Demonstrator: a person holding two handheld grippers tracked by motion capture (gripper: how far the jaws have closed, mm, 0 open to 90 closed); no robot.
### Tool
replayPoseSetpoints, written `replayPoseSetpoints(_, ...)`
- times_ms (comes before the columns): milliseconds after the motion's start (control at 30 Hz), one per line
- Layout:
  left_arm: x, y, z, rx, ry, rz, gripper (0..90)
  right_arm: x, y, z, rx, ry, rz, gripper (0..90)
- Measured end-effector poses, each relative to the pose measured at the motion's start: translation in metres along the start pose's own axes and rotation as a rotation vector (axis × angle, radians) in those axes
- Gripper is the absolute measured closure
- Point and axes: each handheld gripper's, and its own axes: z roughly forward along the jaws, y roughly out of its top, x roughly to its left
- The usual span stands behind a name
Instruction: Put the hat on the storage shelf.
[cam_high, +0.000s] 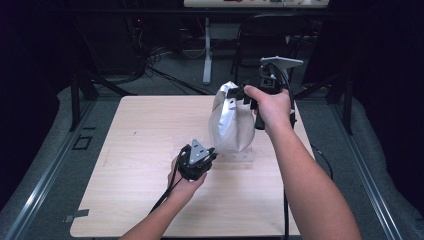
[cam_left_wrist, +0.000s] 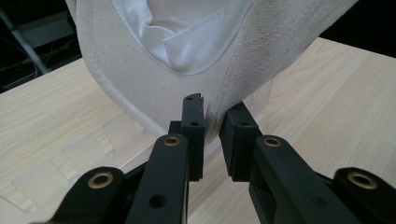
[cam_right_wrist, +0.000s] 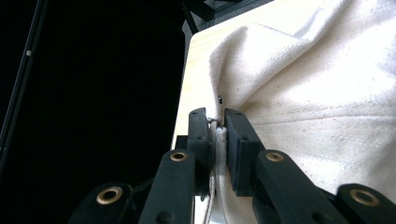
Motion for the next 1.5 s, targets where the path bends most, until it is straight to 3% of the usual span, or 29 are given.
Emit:
replayPoseSetpoints(133,0.013,-0.004,-0.002,-0.017,-0.056,-0.034,80.9,0.002,-0.001,0.001,0.007,-0.002,-0.006,81.6)
replayPoseSetpoints(233,0.018,-0.006,0.000,-0.021,-0.074,-0.066,80.8,0.003,-0.001,0.003,0.010,-0.011,-0.008,81.7)
replayPoseSetpoints(367,0.020,-0.007,0.000,-0.017,-0.087,-0.073,80.8,0.003,-0.002,0.005,0.013,-0.005,-0.010,81.7)
replayPoseSetpoints(733,0.019,-0.018,-0.002,0.017,-0.034,-0.121,83.2,0.000,-0.005,0.016,0.042,-0.006,-0.007,81.6)
replayPoseSetpoints(1100,0.022,-0.031,-0.002,0.023,-0.020,-0.182,84.2,-0.001,-0.010,0.034,0.091,-0.018,-0.026,81.4)
replayPoseSetpoints(1367,0.021,-0.042,0.004,0.069,-0.017,-0.185,84.1,-0.002,-0.016,0.046,0.115,-0.042,-0.045,81.3)
replayPoseSetpoints(1500,0.022,-0.044,0.004,0.054,-0.016,-0.193,83.8,-0.008,-0.017,0.050,0.122,-0.038,-0.038,81.3)
